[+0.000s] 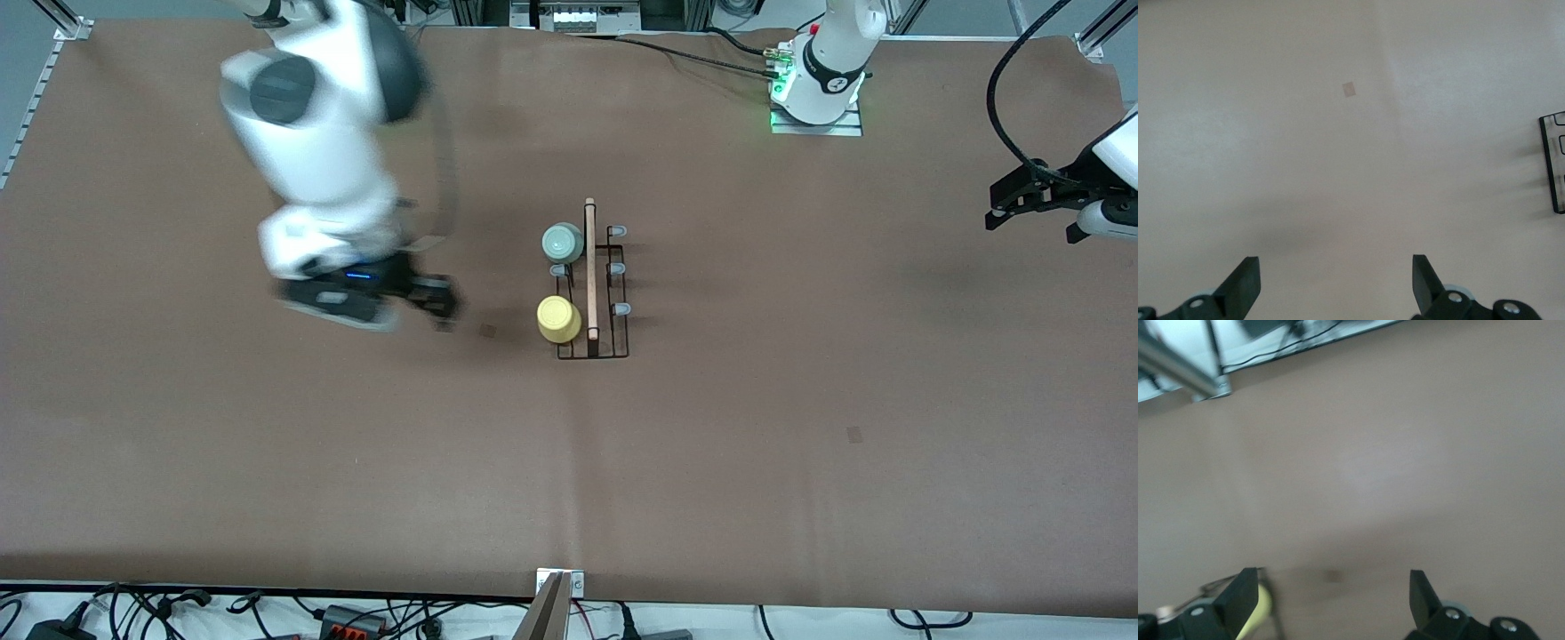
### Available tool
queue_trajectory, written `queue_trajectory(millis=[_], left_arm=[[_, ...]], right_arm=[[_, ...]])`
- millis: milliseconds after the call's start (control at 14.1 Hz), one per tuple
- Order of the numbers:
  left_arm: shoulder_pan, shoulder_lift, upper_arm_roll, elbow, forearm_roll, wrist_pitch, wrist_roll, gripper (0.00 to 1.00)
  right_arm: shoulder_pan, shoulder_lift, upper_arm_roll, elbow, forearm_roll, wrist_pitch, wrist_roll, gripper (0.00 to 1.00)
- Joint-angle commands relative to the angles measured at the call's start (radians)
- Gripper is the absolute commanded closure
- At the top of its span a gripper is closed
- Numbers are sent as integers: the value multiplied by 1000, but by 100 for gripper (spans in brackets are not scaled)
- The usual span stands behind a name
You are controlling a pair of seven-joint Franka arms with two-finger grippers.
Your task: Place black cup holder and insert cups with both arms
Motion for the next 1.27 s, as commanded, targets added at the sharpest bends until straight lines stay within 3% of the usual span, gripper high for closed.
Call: queue_trajectory(millis=[0, 212, 354, 496, 1204], left_arm=[[4, 13, -3, 31, 6, -24, 17, 0], [4, 15, -3, 31, 6, -24, 17, 0], [4, 15, -3, 31, 6, -24, 17, 0], [4, 13, -3, 31, 6, -24, 17, 0], [4, 13, -3, 31, 6, -24, 17, 0]], right_arm=[[-188, -105, 19, -35, 95, -87, -203, 0], [-363, -165, 10, -35, 120, -206, -406, 0], [-409, -180, -51, -23, 112, -263, -542, 0], [-408, -185, -91, 1, 117, -335, -573, 0], [-319, -182, -91, -49, 121, -346, -657, 0]])
